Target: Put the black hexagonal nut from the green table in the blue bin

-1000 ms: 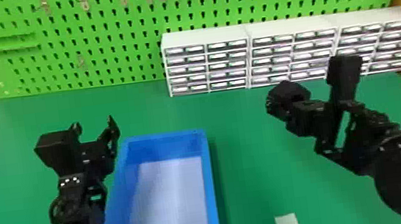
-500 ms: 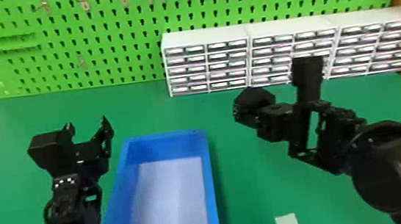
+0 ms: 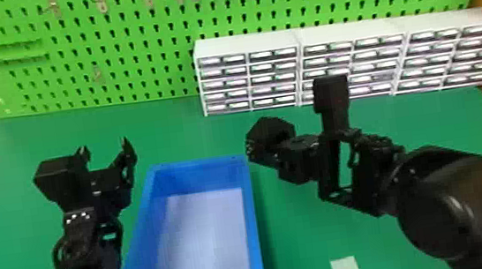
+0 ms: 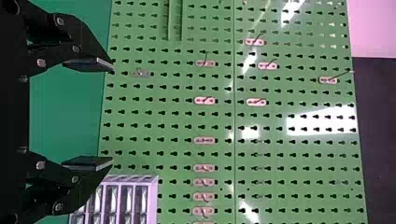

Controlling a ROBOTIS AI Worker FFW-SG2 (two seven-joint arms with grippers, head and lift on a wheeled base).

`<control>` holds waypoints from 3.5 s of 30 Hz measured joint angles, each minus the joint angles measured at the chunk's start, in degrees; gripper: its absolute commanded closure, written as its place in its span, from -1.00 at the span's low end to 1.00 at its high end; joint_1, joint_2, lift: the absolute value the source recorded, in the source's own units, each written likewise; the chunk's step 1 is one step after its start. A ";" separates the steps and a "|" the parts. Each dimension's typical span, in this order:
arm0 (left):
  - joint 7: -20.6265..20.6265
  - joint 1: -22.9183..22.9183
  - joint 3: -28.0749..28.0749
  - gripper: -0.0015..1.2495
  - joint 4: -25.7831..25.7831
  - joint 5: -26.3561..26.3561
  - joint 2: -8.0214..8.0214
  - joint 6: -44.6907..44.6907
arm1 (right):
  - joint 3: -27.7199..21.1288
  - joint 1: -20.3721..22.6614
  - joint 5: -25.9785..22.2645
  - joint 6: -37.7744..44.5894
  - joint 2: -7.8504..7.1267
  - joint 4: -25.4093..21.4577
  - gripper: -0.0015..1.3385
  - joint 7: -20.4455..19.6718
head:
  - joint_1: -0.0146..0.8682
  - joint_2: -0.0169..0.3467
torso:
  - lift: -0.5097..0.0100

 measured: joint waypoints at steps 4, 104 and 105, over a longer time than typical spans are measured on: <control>0.00 0.00 0.09 -0.15 0.00 0.00 0.00 0.00 | 1.82 -0.54 -1.51 -0.02 -0.23 0.59 0.75 0.00 | 0.52 -0.59 | 0.59; 0.00 -0.45 0.16 -0.15 0.09 -0.52 0.44 -0.09 | 5.76 -10.18 -3.52 19.75 -0.45 10.70 -0.76 14.76 | 0.52 -0.59 | 0.59; 0.00 -0.45 0.16 -0.15 0.09 -0.52 0.44 -0.09 | 5.13 -9.94 -3.29 19.38 -0.38 10.64 -0.76 14.76 | 0.52 -0.59 | 0.59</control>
